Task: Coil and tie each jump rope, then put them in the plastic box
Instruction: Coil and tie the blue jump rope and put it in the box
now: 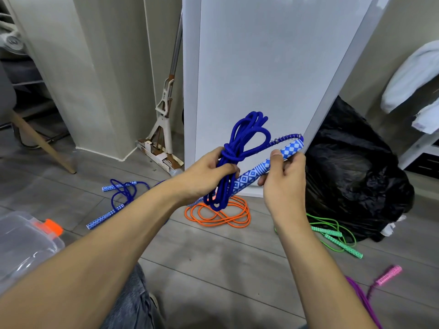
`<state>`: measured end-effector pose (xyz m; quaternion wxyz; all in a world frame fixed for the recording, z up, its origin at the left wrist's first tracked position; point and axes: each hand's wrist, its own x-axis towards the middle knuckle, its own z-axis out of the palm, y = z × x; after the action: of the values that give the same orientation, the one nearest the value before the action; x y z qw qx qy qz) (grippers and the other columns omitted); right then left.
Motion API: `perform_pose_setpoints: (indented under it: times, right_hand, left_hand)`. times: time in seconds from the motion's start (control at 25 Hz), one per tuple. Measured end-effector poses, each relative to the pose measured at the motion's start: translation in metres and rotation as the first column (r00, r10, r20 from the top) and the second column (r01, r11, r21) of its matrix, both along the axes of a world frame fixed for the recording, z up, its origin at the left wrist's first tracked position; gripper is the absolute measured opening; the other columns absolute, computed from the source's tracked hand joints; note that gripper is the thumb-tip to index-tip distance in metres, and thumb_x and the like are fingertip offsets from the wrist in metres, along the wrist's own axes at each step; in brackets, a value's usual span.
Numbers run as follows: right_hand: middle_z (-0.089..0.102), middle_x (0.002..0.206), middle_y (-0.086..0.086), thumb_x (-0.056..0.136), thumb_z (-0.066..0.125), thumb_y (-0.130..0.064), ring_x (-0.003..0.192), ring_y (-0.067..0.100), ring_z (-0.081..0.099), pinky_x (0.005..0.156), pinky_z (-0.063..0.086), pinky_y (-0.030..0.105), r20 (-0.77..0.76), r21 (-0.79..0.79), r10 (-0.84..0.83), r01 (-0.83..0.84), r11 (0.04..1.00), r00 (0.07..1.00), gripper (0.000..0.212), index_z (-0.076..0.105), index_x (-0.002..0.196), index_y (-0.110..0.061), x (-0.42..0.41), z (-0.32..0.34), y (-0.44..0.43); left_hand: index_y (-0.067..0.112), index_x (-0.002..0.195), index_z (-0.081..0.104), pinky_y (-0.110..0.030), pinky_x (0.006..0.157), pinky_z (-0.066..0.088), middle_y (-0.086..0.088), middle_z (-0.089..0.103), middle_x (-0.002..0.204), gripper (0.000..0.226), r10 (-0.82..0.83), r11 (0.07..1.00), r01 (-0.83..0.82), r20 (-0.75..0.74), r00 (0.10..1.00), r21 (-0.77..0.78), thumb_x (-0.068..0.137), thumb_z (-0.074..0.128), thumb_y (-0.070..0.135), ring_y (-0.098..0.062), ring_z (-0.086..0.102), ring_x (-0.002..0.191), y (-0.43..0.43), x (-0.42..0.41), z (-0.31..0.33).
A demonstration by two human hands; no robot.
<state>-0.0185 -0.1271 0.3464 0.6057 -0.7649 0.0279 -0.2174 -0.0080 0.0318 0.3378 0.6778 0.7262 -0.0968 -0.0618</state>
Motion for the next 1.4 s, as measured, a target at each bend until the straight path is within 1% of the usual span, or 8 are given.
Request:
perform_pose_setpoints:
  times: [0.24, 0.56, 0.68, 0.84, 0.96, 1.04, 1.16, 1.4]
  right_hand:
    - [0.066, 0.053, -0.011, 0.104, 0.045, -0.026, 0.059, 0.026, 0.068, 0.069, 0.055, 0.046, -0.124, 0.214, 0.025, 0.002, 0.977, 0.992, 0.016, 0.041, 0.101, -0.011, -0.001, -0.003, 0.008]
    - [0.063, 0.049, 0.0, 0.103, 0.047, -0.019, 0.06, 0.029, 0.074, 0.064, 0.061, 0.043, -0.152, 0.26, 0.157, -0.114, 0.959, 0.976, 0.011, 0.039, 0.097, -0.013, -0.011, 0.001, 0.019]
    - [0.052, 0.042, -0.001, 0.101, 0.046, -0.017, 0.044, 0.023, 0.065, 0.044, 0.048, 0.03, -0.245, 0.274, 0.153, -0.083, 0.958, 0.957, 0.01, 0.042, 0.102, -0.007, -0.003, 0.004, 0.008]
    - [0.035, 0.037, -0.008, 0.098, 0.047, -0.017, 0.029, 0.011, 0.035, 0.042, 0.027, 0.026, -0.249, 0.394, 0.122, -0.015, 0.919, 0.961, 0.013, 0.041, 0.088, -0.012, 0.001, 0.009, -0.002]
    - [0.032, 0.041, -0.005, 0.1, 0.046, -0.016, 0.03, 0.01, 0.033, 0.042, 0.026, 0.026, -0.191, 0.515, 0.116, -0.001, 0.857, 0.975, 0.018, 0.038, 0.084, -0.015, -0.003, 0.015, 0.0]
    - [0.04, 0.04, -0.004, 0.103, 0.044, -0.018, 0.034, 0.015, 0.048, 0.043, 0.033, 0.025, -0.097, 0.434, 0.142, -0.087, 0.897, 0.985, 0.014, 0.041, 0.09, -0.013, -0.007, 0.015, 0.003]
    - [0.058, 0.05, 0.004, 0.104, 0.045, -0.024, 0.048, 0.026, 0.064, 0.051, 0.041, 0.03, -0.046, 0.188, 0.234, -0.221, 0.957, 0.971, 0.015, 0.042, 0.099, -0.01, -0.013, 0.014, 0.006]
    - [0.073, 0.073, 0.0, 0.101, 0.051, -0.032, 0.054, 0.018, 0.066, 0.061, 0.055, 0.037, -0.033, -0.186, 0.332, -0.332, 0.925, 0.943, 0.011, 0.048, 0.107, -0.023, -0.02, 0.011, 0.008]
  left_hand:
    - [0.012, 0.114, 0.054, -0.024, 0.078, 0.049, -0.003, 0.065, 0.091, 0.017, 0.024, 0.997, -0.025, -0.012, 1.0, -0.076, 0.1, 0.049, 0.005, -0.011, 0.06, 0.082, 0.002, 0.004, -0.002]
    - [0.006, 0.117, 0.055, -0.03, 0.089, 0.055, -0.007, 0.071, 0.094, 0.023, 0.177, 0.961, -0.182, -0.042, 0.983, -0.209, 0.099, 0.044, -0.003, -0.022, 0.071, 0.098, 0.009, 0.006, -0.001]
    - [0.009, 0.11, 0.057, -0.033, 0.082, 0.057, -0.007, 0.069, 0.089, 0.021, 0.079, 0.946, -0.109, -0.11, 0.991, -0.307, 0.099, 0.043, -0.003, -0.026, 0.072, 0.092, 0.008, 0.001, 0.003]
    - [0.004, 0.112, 0.057, -0.027, 0.066, 0.058, -0.008, 0.069, 0.084, 0.02, -0.054, 0.919, -0.028, -0.195, 0.979, -0.394, 0.1, 0.041, -0.001, -0.018, 0.071, 0.077, 0.004, -0.005, 0.016]
    - [-0.001, 0.115, 0.058, -0.039, 0.082, 0.06, -0.011, 0.073, 0.085, 0.023, -0.096, 0.889, -0.014, -0.218, 0.971, -0.457, 0.1, 0.04, -0.001, -0.021, 0.071, 0.075, -0.004, -0.009, 0.02]
    - [0.0, 0.11, 0.061, -0.045, 0.088, 0.057, -0.011, 0.075, 0.09, 0.023, -0.047, 0.886, -0.049, -0.195, 0.98, -0.461, 0.1, 0.041, -0.001, -0.023, 0.071, 0.08, -0.003, -0.008, 0.019]
    - [0.003, 0.107, 0.063, -0.031, 0.079, 0.06, -0.009, 0.075, 0.094, 0.022, 0.087, 0.909, -0.148, -0.17, 0.982, -0.39, 0.099, 0.043, -0.001, -0.019, 0.071, 0.081, 0.001, -0.004, 0.013]
    - [0.005, 0.114, 0.055, -0.03, 0.079, 0.058, -0.014, 0.073, 0.102, 0.019, 0.185, 0.93, -0.216, -0.127, 0.974, -0.298, 0.101, 0.042, 0.001, -0.021, 0.07, 0.084, -0.001, -0.002, 0.009]
